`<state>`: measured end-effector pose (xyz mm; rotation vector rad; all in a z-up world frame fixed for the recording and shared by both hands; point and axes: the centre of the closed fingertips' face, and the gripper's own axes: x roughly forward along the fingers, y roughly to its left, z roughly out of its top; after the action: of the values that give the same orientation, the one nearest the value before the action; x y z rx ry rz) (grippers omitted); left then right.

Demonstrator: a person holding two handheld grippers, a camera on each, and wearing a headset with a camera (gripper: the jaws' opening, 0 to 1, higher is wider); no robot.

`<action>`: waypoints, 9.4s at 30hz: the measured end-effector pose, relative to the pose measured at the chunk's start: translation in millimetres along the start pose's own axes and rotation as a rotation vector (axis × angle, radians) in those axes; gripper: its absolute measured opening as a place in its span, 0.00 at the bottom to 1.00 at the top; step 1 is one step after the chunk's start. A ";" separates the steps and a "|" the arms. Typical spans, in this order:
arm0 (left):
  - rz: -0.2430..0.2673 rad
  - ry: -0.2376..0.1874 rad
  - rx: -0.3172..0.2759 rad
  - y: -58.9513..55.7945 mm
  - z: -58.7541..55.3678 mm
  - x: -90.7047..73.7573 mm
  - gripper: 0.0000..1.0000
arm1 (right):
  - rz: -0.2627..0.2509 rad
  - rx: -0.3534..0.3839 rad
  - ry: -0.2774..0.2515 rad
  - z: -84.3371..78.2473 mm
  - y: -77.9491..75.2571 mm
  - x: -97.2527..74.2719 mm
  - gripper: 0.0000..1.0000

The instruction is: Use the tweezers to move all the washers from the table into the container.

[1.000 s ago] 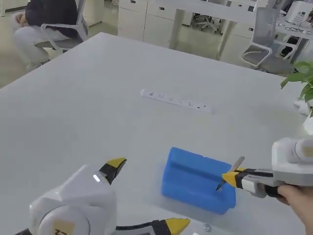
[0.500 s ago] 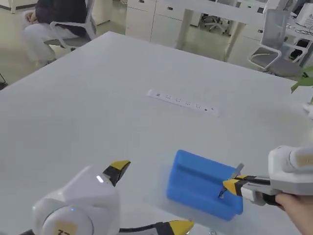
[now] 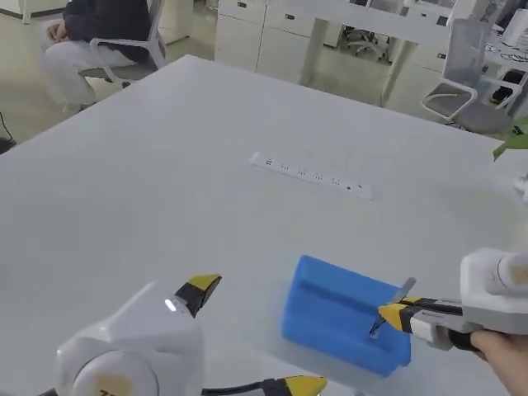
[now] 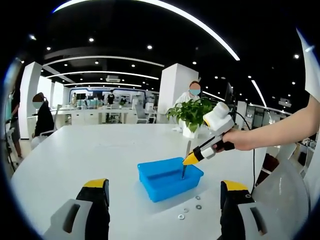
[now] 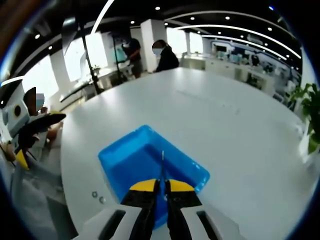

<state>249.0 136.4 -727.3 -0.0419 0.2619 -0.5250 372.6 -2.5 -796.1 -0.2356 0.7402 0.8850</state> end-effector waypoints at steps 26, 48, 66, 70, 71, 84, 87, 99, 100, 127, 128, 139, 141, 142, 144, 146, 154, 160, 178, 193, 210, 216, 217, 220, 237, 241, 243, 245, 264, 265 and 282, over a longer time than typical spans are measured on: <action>0.002 -0.004 -0.040 1.5 0.1 -1.6 0.92 | 0.079 0.020 -0.130 17.0 64.4 -52.4 0.04; 0.021 0.009 -0.050 5.6 -3.7 -2.4 0.91 | 0.101 0.077 -0.027 -40.5 68.1 -25.0 0.04; 0.003 0.031 -0.047 3.0 -7.8 -0.5 0.89 | 0.107 0.096 -0.004 -53.7 70.0 -20.1 0.04; 0.002 0.036 -0.044 3.0 -8.6 -0.6 0.89 | 0.107 0.087 -0.007 -53.9 71.7 -19.6 0.04; 0.001 0.036 -0.045 2.8 -8.5 -0.6 0.89 | 0.110 0.081 -0.007 -54.1 73.2 -19.6 0.04; -0.006 0.051 -0.030 1.1 -10.4 -0.2 0.87 | 0.105 -0.265 0.051 -59.5 96.2 -19.7 0.04; -0.007 0.051 -0.031 1.1 -10.5 -0.3 0.86 | 0.096 -0.315 0.043 -60.2 101.7 -19.0 0.04; -0.006 0.053 -0.030 1.7 -10.9 -0.6 0.85 | 0.080 -0.155 -0.126 -26.6 93.6 -39.2 0.03; -0.006 0.053 -0.029 1.6 -10.8 -0.5 0.85 | 0.077 -0.154 -0.130 -22.1 91.1 -41.9 0.03; -0.012 0.062 -0.023 0.9 -12.2 -0.1 0.84 | 0.001 -0.035 -0.199 37.8 55.8 -39.2 0.03; -0.013 0.062 -0.023 0.7 -12.3 0.0 0.84 | -0.005 -0.031 -0.197 38.0 54.5 -38.3 0.03; -0.009 0.056 -0.032 2.6 -12.0 0.3 0.84 | -0.051 -0.026 -0.125 29.1 30.6 -22.2 0.03; -0.012 0.051 -0.034 2.1 -11.1 0.4 0.84 | -0.045 -0.029 -0.106 26.2 30.7 -18.4 0.03; -0.013 0.045 -0.038 1.9 -9.9 0.2 0.84 | -0.044 -0.031 -0.101 25.1 30.4 -16.4 0.03; -0.012 0.040 -0.042 2.3 -9.1 -0.1 0.84 | -0.039 -0.028 -0.091 23.7 28.5 -12.9 0.03; -0.011 0.041 -0.046 2.7 -9.4 -0.4 0.83 | -0.031 -0.022 -0.083 22.9 26.8 -9.9 0.03; -0.015 0.048 -0.038 1.1 -10.2 -0.6 0.83 | 0.011 -0.023 -0.046 19.8 23.0 6.3 0.03; -0.013 0.052 -0.036 1.7 -11.1 -0.5 0.83 | 0.050 -0.025 0.006 9.9 19.4 17.3 0.03; -0.022 0.072 -0.026 -0.6 -14.8 1.0 0.82 | 0.086 -0.091 0.077 3.0 16.8 30.2 0.04; -0.026 0.074 -0.027 -0.9 -15.5 0.8 0.81 | 0.061 -0.074 0.033 11.0 10.5 23.6 0.04; -0.030 0.080 -0.025 -1.7 -16.5 1.3 0.81 | 0.092 -0.037 -0.084 32.5 40.6 -7.1 0.04; -0.033 0.085 -0.018 -2.6 -17.3 1.5 0.81 | 0.114 -0.030 -0.104 33.2 52.8 -15.8 0.04; -0.033 0.086 -0.017 -2.6 -17.4 1.5 0.81 | 0.116 -0.029 -0.104 32.9 53.8 -16.6 0.04; -0.035 0.087 -0.016 -3.0 -17.7 1.5 0.81 | 0.119 -0.026 -0.106 30.9 57.7 -19.5 0.04; -0.042 0.101 -0.011 -4.1 -20.6 1.6 0.79 | 0.217 -0.012 0.004 -11.1 90.2 -21.5 0.04; -0.045 0.108 -0.008 -4.7 -21.8 1.9 0.79 | 0.241 -0.005 0.044 -24.3 96.3 -19.6 0.04; -0.045 0.110 -0.007 -4.8 -22.1 2.0 0.79 | 0.249 -0.002 0.056 -28.8 98.6 -18.7 0.04; -0.045 0.110 -0.007 -4.7 -22.1 2.1 0.79 | 0.253 -0.003 0.074 -35.0 100.4 -17.4 0.04; -0.053 0.126 0.001 -6.5 -24.4 2.6 0.78 | 0.264 -0.029 0.154 -57.1 106.4 -12.7 0.04; -0.053 0.126 0.001 -6.7 -24.4 2.7 0.78 | 0.265 -0.031 0.155 -57.3 106.4 -12.7 0.04; -0.055 0.135 0.012 -7.2 -26.0 2.6 0.78 | 0.267 -0.313 0.207 -65.4 134.8 -17.1 0.04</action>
<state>241.0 129.6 -752.2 -0.0017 0.3903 -0.5851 229.7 40.3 -818.1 -0.5211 0.8352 1.2447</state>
